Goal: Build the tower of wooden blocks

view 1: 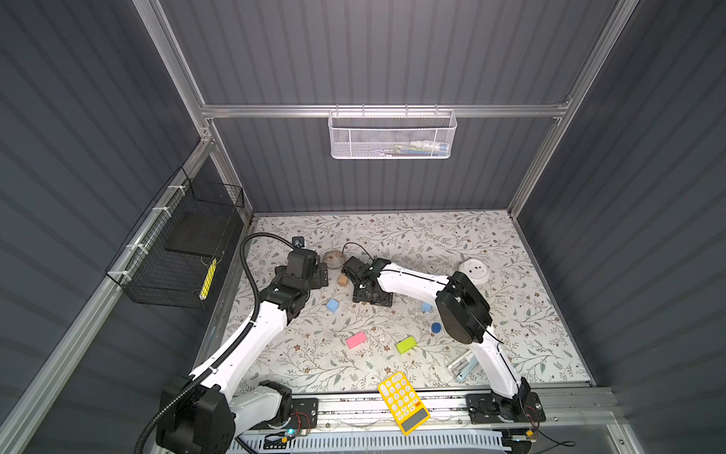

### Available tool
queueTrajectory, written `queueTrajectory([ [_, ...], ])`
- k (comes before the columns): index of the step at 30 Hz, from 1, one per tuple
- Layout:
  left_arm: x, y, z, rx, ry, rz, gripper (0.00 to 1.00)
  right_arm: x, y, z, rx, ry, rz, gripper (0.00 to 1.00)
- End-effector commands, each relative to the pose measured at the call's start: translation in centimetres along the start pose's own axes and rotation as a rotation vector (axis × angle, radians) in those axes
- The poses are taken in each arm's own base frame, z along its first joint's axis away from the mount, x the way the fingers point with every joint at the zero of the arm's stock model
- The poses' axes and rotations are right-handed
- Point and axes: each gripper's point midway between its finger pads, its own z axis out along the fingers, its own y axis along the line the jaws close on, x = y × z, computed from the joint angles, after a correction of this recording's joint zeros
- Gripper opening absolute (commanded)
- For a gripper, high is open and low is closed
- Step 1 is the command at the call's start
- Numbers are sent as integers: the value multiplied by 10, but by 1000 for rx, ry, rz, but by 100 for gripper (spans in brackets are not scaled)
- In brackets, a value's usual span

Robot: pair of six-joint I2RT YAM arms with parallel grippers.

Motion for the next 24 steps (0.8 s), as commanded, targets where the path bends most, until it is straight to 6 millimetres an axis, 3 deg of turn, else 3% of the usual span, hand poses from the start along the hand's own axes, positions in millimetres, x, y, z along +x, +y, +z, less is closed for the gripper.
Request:
queueTrajectory([
  [1, -2, 2, -1, -10, 4, 13, 100, 14, -9, 2, 14, 33, -48, 86],
  [14, -1, 1, -1, -6, 9, 9, 100, 14, -29, 1, -27, 25, -161, 78],
  [24, -2, -3, 4, 0, 13, 7, 100, -19, -47, -7, -75, -55, -270, 74],
])
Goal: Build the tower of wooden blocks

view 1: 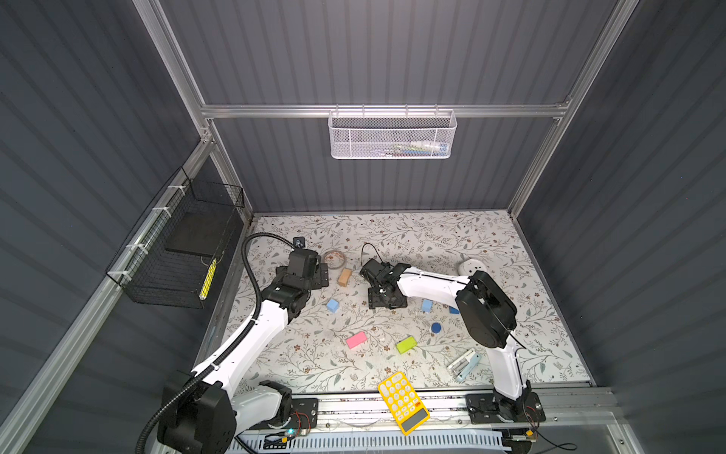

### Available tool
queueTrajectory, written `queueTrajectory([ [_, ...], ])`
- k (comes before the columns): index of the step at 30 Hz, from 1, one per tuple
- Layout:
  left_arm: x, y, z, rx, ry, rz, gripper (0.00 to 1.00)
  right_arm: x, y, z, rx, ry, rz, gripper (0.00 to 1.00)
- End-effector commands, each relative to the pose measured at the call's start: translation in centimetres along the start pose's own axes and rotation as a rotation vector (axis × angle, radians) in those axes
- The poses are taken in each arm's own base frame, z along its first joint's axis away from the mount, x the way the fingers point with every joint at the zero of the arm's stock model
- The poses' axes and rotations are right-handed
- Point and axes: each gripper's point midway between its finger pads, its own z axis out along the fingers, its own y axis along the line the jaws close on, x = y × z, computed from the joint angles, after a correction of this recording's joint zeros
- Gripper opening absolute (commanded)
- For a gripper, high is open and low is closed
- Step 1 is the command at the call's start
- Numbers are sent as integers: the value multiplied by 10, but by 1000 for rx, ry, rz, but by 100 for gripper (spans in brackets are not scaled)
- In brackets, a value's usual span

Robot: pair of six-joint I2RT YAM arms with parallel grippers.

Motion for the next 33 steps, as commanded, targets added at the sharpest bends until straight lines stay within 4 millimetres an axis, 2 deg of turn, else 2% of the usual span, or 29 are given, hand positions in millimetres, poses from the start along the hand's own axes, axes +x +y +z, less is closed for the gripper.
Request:
queueTrajectory([
  [1, -8, -2, -1, 6, -9, -3, 100, -19, -7, -6, -15, -50, -95, 74],
  [11, -12, -6, 1, 21, -17, -10, 100, -45, -26, 1, -70, -47, -191, 74],
  [16, -12, -6, 2, 19, -18, -11, 100, -53, -25, 2, -55, -52, -249, 76],
  [25, -13, -9, 5, 27, -11, -10, 100, -56, -22, 7, -52, -42, -282, 77],
  [33, -13, -10, 5, 28, -9, -11, 99, -50, -23, 14, -50, -13, -235, 79],
])
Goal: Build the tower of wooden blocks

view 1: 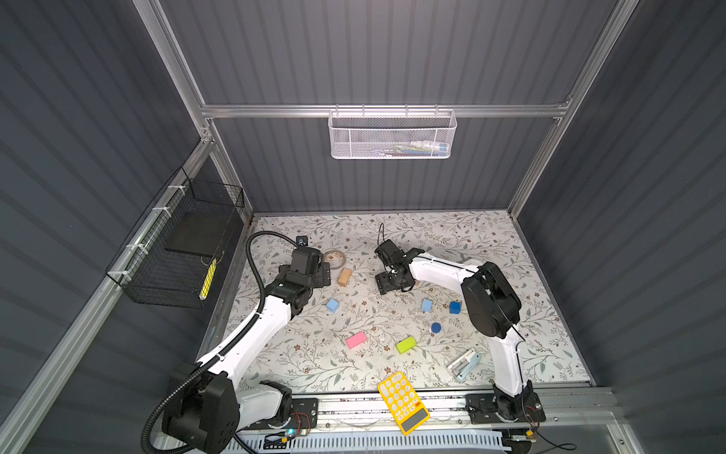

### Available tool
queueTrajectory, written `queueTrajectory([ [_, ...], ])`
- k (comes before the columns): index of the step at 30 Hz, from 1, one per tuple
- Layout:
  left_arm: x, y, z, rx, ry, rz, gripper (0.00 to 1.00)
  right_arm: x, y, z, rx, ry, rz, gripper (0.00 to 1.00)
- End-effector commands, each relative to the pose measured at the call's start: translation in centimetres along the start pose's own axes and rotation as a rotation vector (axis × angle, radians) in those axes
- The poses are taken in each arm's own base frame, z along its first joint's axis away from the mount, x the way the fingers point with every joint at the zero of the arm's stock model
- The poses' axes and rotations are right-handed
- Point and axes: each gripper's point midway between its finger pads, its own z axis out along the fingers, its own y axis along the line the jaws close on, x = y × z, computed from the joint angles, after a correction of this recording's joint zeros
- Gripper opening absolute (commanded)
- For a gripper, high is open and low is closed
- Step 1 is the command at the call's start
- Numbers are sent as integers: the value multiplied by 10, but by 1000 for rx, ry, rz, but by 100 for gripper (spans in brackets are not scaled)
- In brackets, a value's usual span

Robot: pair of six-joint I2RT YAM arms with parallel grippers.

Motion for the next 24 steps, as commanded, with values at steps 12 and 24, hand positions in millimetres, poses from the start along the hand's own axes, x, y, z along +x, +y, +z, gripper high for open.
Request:
queueTrajectory([
  [12, -12, -2, -5, 15, -25, -15, 100, 4, 0, 6, 15, 37, 53, 86],
  [24, -11, -1, -7, 16, -27, -13, 99, -2, -1, -6, 20, 23, 65, 97],
])
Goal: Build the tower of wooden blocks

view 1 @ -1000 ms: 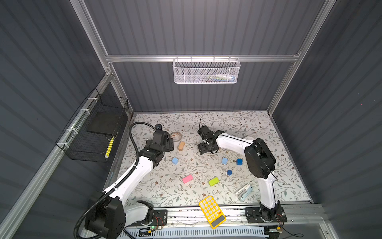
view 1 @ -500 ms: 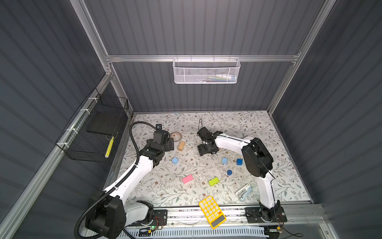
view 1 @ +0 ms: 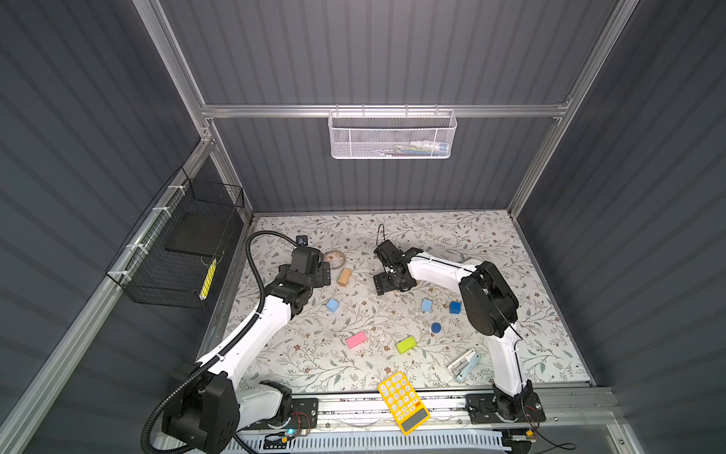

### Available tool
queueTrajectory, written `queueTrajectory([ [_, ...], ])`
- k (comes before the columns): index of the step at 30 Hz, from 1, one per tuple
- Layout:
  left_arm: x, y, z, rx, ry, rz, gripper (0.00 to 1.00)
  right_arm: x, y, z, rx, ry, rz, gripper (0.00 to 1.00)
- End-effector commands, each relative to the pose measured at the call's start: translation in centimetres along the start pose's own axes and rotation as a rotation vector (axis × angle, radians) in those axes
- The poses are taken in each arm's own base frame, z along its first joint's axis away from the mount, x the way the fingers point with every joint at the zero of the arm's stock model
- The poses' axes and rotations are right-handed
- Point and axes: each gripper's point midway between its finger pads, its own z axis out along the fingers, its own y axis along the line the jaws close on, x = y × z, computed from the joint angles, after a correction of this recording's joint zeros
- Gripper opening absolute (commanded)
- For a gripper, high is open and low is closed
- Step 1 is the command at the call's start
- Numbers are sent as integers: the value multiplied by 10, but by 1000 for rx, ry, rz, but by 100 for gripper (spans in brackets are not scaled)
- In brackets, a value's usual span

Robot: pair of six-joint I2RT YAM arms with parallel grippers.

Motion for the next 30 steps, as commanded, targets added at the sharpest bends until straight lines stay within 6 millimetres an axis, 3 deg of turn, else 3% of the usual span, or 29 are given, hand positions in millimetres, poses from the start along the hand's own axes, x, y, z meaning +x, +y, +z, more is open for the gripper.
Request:
queueTrajectory([
  [1, -11, -1, -7, 15, -26, -13, 100, -6, 0, -10, 7, -7, 10, 99],
  [10, -12, 0, -11, 17, -32, -14, 99, -16, 6, -44, -45, -47, 39, 99],
  [17, -13, 0, -10, 19, -37, -21, 99, -14, -25, -71, 73, -107, 225, 99],
  [22, -12, -4, -6, 28, -27, -13, 99, -6, -45, -63, 133, -127, 443, 99],
  [30, -8, 3, -6, -10, -22, 10, 100, -12, -66, -52, 144, -176, 636, 99],
])
